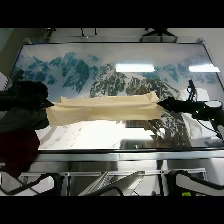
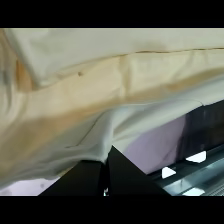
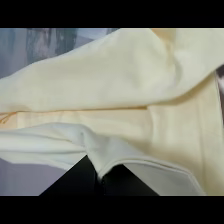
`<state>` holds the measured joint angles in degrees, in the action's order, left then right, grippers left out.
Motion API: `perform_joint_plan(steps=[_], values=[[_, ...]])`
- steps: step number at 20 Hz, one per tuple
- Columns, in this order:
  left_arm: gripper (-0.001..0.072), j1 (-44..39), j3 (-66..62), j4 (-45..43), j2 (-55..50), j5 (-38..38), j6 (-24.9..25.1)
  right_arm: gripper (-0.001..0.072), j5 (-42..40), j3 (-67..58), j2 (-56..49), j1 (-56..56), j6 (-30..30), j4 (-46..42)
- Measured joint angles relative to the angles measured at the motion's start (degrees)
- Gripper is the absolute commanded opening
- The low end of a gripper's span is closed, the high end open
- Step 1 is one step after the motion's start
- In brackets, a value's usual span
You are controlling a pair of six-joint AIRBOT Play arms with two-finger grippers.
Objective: Fold the shirts.
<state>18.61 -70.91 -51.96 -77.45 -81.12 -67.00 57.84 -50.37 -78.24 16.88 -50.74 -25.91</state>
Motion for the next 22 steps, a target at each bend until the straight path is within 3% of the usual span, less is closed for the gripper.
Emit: perform_joint_plan(steps=[7,8,9,10,11,12,13,14,22], values=[[0.0016,-5.4,-16.7,-6.8,-23.6,1.1,0.4,0.0041,-4.1,-9.6,-15.7,-3.3,4.3,1.9],[0.0018,-5.7,-18.9,-7.1,-25.6,1.1,0.4,0.0202,-4.4,-10.1,-16.3,-3.4,4.8,2.0],[0.015,-6.1,-21.3,-7.5,-27.6,1.0,0.4,0.0279,-5.1,-10.5,-16.9,-3.5,5.3,2.0],[0.0537,-6.3,-23.6,-7.6,-29.3,1.0,0.4,0.0279,-5.3,-10.8,-17.3,-3.4,5.6,2.0],[0.0703,-6.6,-26.0,-7.7,-30.9,0.1,0.2,0.0322,-5.3,-11.1,-17.6,-3.3,5.8,2.0],[0.0706,-6.8,-28.3,-7.8,-32.2,-1.0,-0.2,0.0475,-5.2,-11.7,-17.7,-3.0,5.9,1.6],[0.0706,-6.9,-30.3,-7.8,-33.2,-1.8,-0.5,0.0564,-4.7,-12.4,-17.9,-2.6,6.0,0.9],[0.0706,-7.0,-32.6,-7.8,-34.1,-3.0,-1.1,0.0606,-4.6,-13.3,-18.0,-1.9,5.6,-0.2],[0.0705,-6.6,-44.1,-7.9,-35.5,-7.4,-5.7,0.0603,-2.5,-16.8,-21.5,0.7,0.4,-5.2]])
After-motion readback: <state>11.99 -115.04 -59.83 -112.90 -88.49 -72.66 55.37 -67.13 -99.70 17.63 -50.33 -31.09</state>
